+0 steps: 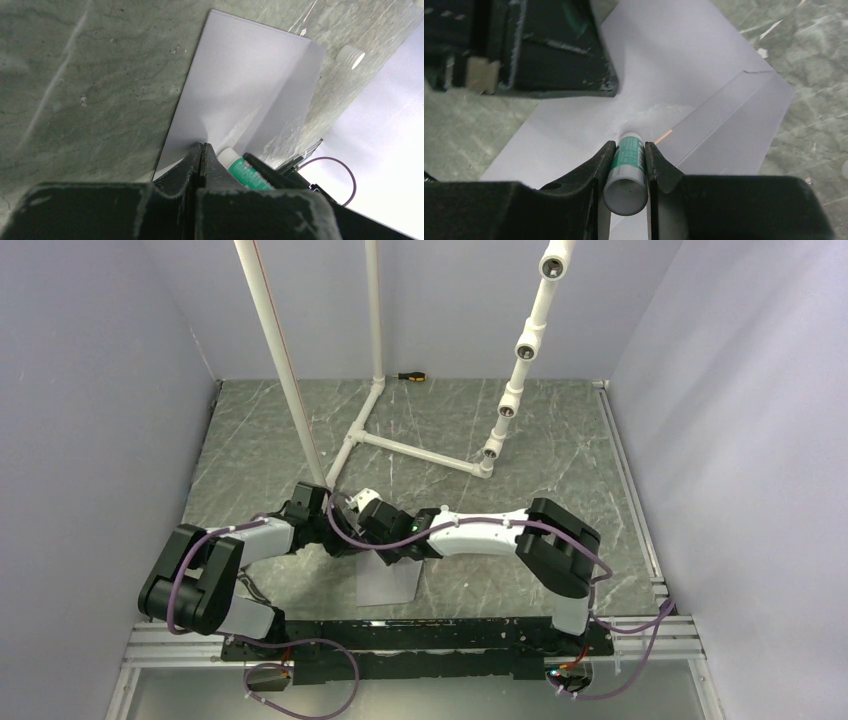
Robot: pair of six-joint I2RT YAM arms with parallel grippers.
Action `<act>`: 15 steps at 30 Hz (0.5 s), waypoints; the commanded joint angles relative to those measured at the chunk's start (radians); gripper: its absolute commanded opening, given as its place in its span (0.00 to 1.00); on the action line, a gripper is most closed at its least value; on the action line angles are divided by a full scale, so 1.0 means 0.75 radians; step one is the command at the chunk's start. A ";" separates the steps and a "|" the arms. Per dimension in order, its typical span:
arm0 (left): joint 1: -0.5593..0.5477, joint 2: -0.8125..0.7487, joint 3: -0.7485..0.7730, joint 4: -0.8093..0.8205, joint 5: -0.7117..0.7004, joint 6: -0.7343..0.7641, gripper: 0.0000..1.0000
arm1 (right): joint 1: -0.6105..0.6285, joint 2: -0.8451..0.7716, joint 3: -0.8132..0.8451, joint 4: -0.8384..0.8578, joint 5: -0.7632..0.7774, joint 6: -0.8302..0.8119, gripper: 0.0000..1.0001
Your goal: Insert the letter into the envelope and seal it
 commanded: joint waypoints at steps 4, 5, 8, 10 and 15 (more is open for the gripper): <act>0.022 0.045 -0.046 -0.141 -0.187 0.073 0.02 | -0.110 -0.079 0.018 0.022 -0.040 0.037 0.00; 0.022 0.045 -0.043 -0.138 -0.181 0.083 0.02 | -0.124 -0.129 -0.007 0.042 -0.078 0.047 0.00; 0.022 0.036 -0.044 -0.110 -0.161 0.103 0.02 | -0.173 -0.309 -0.096 0.111 -0.172 0.120 0.00; 0.022 0.023 -0.047 -0.095 -0.151 0.124 0.02 | -0.202 -0.399 -0.161 0.137 -0.190 0.177 0.00; 0.022 -0.035 -0.039 -0.090 -0.143 0.178 0.02 | -0.241 -0.587 -0.340 0.209 -0.143 0.317 0.00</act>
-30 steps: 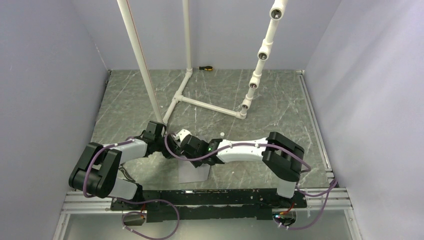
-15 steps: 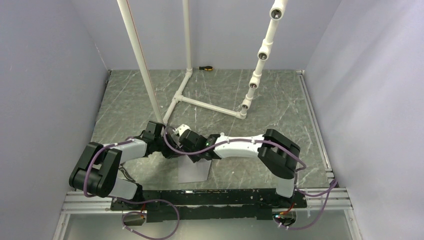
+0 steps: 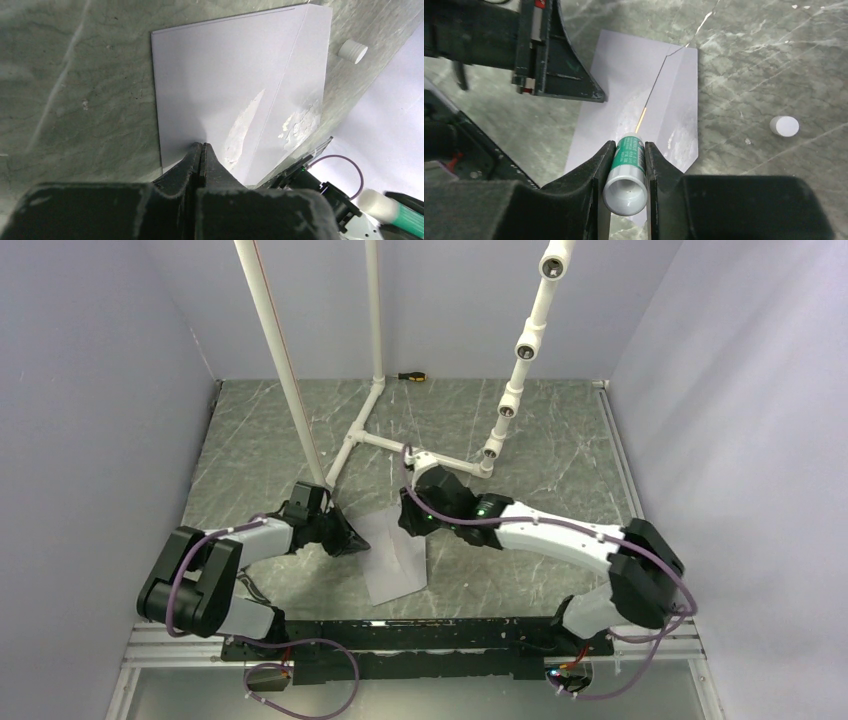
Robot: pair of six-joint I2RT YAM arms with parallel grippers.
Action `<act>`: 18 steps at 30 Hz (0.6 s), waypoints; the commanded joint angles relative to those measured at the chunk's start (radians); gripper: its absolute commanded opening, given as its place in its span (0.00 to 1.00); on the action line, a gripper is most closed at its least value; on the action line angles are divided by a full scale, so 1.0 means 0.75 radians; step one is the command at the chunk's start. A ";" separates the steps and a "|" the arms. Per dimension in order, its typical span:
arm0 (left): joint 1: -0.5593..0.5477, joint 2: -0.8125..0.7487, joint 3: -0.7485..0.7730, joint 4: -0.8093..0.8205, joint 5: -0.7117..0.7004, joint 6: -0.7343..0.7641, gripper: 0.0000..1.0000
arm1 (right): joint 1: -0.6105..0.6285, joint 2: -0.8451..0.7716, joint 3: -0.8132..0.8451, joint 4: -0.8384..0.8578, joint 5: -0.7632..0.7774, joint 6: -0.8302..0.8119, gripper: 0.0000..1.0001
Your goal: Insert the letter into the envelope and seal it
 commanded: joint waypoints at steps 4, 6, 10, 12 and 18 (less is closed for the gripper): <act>0.016 -0.093 -0.024 -0.089 -0.108 0.148 0.08 | -0.053 -0.222 -0.248 0.141 0.059 0.274 0.00; 0.016 -0.128 -0.012 -0.088 -0.079 0.162 0.16 | -0.089 -0.257 -0.297 0.134 0.075 0.346 0.00; 0.016 -0.207 0.008 -0.094 -0.030 0.182 0.31 | -0.146 -0.321 -0.357 0.066 0.121 0.473 0.00; 0.016 -0.244 0.014 -0.106 -0.023 0.191 0.37 | -0.180 -0.359 -0.386 0.038 0.127 0.526 0.00; 0.016 -0.310 0.020 -0.131 -0.015 0.206 0.53 | -0.270 -0.451 -0.515 0.093 0.035 0.633 0.00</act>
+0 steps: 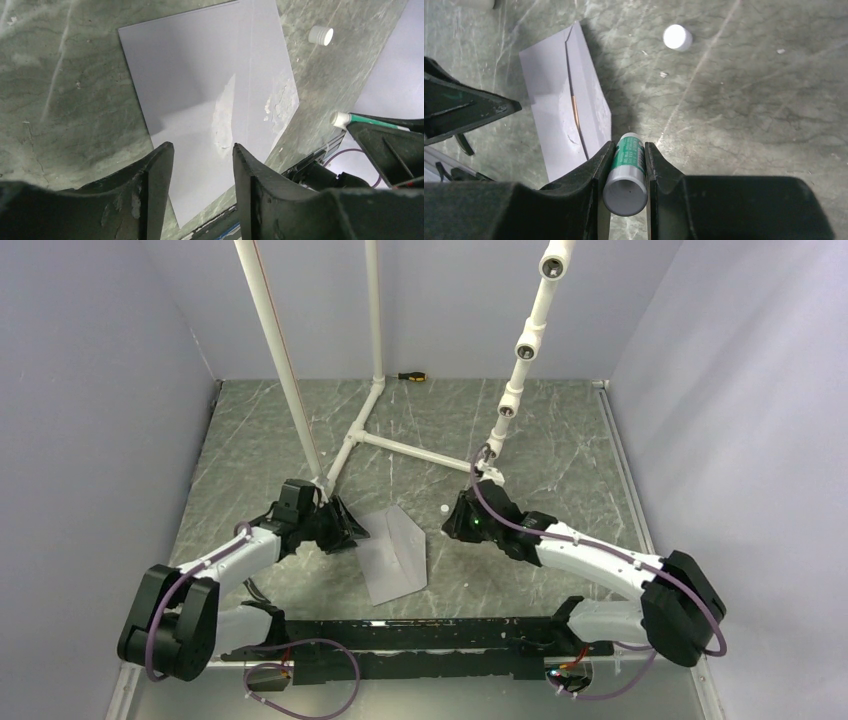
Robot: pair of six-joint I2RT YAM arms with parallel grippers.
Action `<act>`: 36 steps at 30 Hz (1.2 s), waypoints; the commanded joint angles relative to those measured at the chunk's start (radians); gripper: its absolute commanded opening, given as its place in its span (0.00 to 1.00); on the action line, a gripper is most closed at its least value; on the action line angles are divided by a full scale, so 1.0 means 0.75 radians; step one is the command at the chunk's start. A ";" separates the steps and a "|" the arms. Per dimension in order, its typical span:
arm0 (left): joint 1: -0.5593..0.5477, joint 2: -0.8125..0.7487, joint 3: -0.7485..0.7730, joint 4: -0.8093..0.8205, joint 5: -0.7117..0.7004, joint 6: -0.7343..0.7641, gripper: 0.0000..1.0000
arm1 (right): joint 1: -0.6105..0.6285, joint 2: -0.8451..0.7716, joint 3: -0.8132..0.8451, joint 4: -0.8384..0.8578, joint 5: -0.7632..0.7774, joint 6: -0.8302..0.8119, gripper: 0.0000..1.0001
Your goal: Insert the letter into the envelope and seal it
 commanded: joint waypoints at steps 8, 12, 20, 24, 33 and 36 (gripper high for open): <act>0.004 -0.067 0.030 -0.046 -0.001 0.069 0.73 | -0.148 -0.061 -0.113 0.058 -0.186 0.218 0.00; 0.004 -0.069 0.045 -0.070 -0.018 0.074 0.81 | -0.217 -0.035 -0.096 -0.011 -0.289 0.286 0.00; 0.004 -0.032 0.055 -0.048 0.007 0.059 0.91 | -0.391 0.060 -0.148 0.053 -0.576 0.443 0.00; 0.004 -0.014 0.060 -0.047 0.017 0.067 0.92 | -0.443 0.127 -0.188 0.173 -0.663 0.513 0.06; 0.004 0.018 0.068 -0.042 0.030 0.077 0.86 | -0.491 0.378 -0.148 0.386 -0.738 0.518 0.16; 0.004 0.025 0.070 -0.038 0.029 0.077 0.84 | -0.491 0.441 -0.132 0.420 -0.758 0.523 0.24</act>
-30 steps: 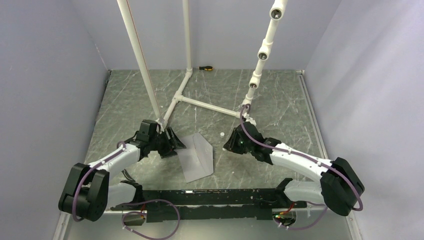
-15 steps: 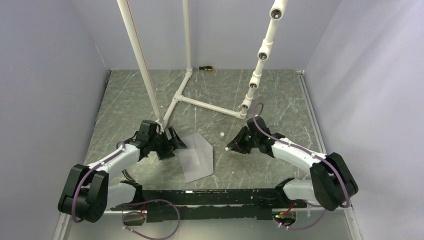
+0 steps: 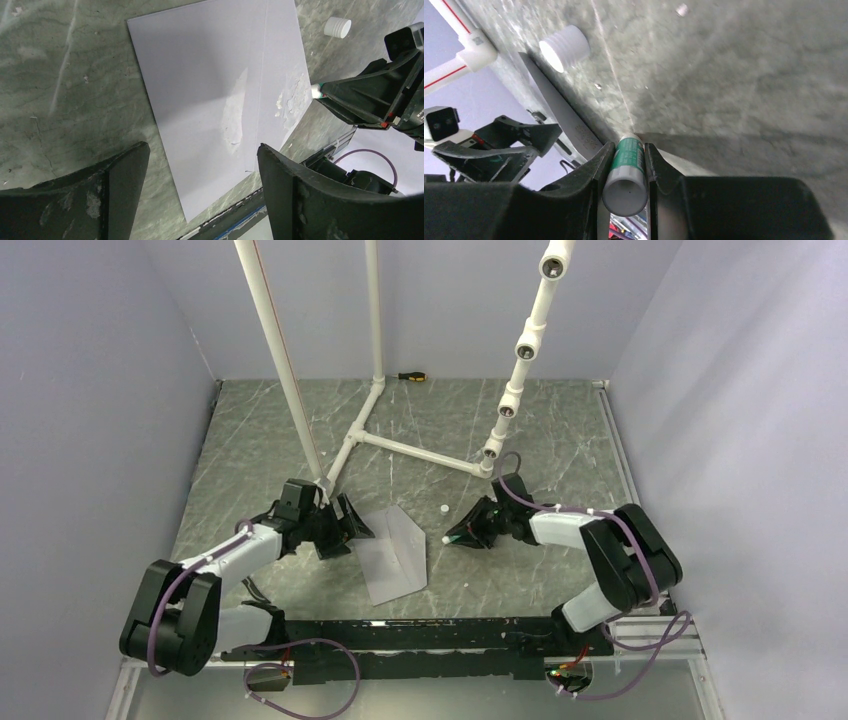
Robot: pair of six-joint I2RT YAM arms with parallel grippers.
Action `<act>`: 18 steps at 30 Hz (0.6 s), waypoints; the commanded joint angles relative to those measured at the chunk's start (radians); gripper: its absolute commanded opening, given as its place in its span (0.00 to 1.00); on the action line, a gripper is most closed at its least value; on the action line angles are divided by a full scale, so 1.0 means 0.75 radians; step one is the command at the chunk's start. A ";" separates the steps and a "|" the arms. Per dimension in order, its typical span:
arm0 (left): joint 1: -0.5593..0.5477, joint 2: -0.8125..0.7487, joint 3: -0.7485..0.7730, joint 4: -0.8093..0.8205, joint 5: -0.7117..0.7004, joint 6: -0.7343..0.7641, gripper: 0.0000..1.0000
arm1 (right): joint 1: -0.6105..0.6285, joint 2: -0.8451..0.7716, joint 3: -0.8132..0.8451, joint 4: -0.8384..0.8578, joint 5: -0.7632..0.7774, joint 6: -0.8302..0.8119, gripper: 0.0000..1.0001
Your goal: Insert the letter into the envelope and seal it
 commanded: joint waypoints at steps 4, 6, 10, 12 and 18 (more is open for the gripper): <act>0.004 0.018 0.047 0.024 0.013 0.015 0.81 | -0.005 0.087 0.055 0.126 -0.028 0.015 0.40; 0.005 0.024 0.047 0.015 0.001 0.009 0.81 | -0.005 0.082 0.065 0.101 -0.011 -0.003 0.46; 0.004 0.046 0.053 -0.004 -0.004 0.009 0.77 | -0.005 0.051 0.070 0.077 0.016 -0.044 0.53; 0.004 0.056 0.056 -0.006 -0.001 0.010 0.73 | 0.000 0.029 0.072 0.058 0.034 -0.082 0.52; 0.004 0.059 0.037 0.029 0.044 0.006 0.38 | 0.075 -0.018 0.051 0.077 0.040 -0.220 0.23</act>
